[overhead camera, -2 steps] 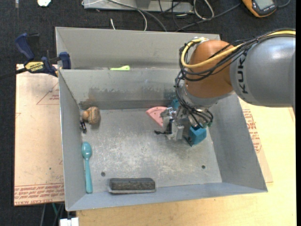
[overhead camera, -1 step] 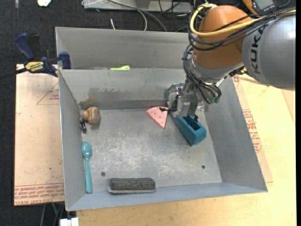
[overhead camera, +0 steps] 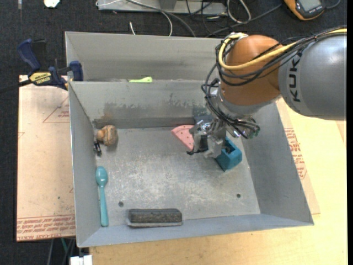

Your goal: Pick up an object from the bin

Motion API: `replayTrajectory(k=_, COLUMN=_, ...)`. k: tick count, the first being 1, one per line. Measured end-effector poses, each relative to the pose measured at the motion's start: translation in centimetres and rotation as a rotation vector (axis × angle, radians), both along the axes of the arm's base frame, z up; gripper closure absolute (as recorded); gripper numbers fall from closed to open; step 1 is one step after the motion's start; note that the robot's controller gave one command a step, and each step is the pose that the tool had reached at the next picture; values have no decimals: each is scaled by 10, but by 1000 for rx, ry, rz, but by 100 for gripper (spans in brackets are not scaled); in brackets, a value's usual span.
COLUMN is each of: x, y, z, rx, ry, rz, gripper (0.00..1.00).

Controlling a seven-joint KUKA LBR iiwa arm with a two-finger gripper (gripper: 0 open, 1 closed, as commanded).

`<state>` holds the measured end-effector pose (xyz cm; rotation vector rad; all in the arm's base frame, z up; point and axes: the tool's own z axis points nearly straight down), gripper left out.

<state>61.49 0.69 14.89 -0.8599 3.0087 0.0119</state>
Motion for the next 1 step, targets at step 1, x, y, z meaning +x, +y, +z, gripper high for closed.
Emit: replayTrajectory(k=1, x=6, y=0, z=41, rx=0, ry=0, rz=114, gripper=100)
